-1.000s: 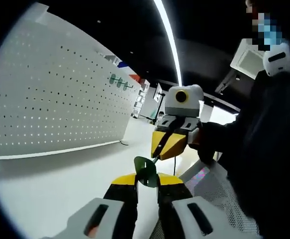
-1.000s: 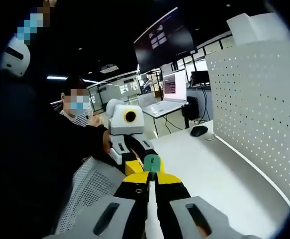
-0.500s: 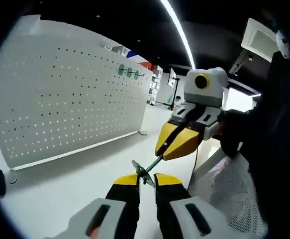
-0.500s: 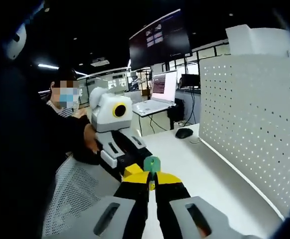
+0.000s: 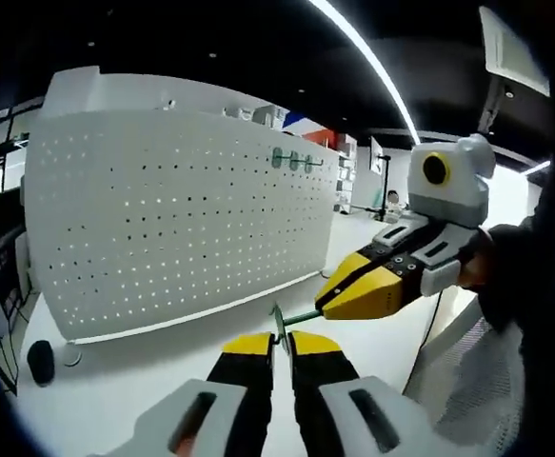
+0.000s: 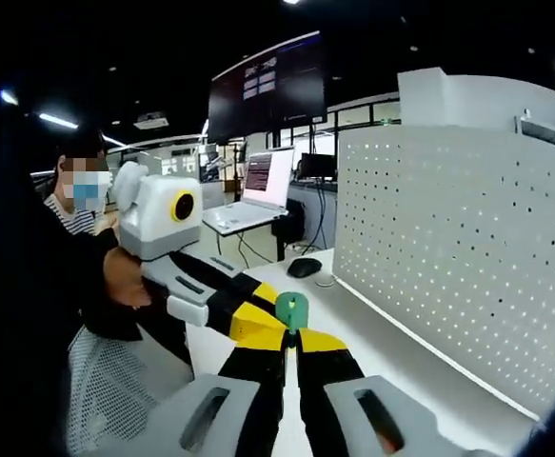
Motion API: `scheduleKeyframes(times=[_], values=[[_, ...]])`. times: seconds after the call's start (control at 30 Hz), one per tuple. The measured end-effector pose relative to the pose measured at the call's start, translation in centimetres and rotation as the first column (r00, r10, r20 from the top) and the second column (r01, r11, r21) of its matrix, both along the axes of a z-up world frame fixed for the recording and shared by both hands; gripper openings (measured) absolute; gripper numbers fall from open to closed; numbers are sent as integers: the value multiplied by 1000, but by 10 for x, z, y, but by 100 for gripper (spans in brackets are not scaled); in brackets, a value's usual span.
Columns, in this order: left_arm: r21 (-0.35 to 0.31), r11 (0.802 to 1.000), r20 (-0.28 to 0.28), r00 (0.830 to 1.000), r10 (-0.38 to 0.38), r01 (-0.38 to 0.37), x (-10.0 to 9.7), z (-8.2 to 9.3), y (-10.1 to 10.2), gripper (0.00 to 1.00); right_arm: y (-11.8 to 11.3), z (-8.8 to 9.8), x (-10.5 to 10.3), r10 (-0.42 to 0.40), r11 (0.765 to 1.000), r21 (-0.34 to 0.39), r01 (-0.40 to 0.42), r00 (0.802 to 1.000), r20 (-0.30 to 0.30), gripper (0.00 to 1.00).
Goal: Insert the hook assembly into the mounting plate slot until the hook locks in place.
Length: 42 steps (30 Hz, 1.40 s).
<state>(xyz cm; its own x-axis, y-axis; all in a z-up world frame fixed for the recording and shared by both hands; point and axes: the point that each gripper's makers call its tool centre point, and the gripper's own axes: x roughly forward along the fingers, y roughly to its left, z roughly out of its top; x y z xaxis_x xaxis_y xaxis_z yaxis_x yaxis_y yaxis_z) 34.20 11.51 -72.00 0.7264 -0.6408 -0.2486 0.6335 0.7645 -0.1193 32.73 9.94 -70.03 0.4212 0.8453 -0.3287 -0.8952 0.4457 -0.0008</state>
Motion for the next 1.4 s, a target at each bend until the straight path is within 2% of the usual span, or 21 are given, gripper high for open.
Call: scheduleKeyframes(times=[0.3,0.37,0.43,0.47,0.53,0.67,0.83,0.9,0.97,1.07,1.4], values=[[10,1000,5,1000,30,-30,1,2,0,3,3,1,0,-20,1000,-8,20,1000,11,1],[6,999,3,999,42,-42,2,3,1,3,4,4,2,-33,999,-7,33,998,46,1],[-19,998,-25,998,61,-61,3,2,1,3,5,5,4,-47,999,-22,49,996,74,1],[-39,997,-51,996,72,-74,4,1,2,2,4,6,7,-60,997,-42,65,992,115,1],[-56,994,-65,994,94,-97,6,2,4,2,7,5,6,-60,996,-50,67,990,130,1],[-41,992,-71,991,113,-116,8,2,4,2,8,4,10,-81,991,-86,98,980,182,1],[-21,993,-62,991,118,-120,7,3,6,1,9,3,12,-78,990,-99,96,982,172,2],[-15,993,-42,992,119,-119,7,6,5,1,10,-4,9,-49,985,-154,78,982,181,2],[-7,994,-47,993,107,-107,7,6,2,1,11,-2,10,-53,985,-152,87,976,213,2],[-18,994,-50,993,111,-112,6,6,3,1,10,0,12,-56,985,-149,88,977,206,1],[-45,993,-55,993,107,-110,6,10,2,1,11,1,11,-45,984,-158,85,969,241,3]])
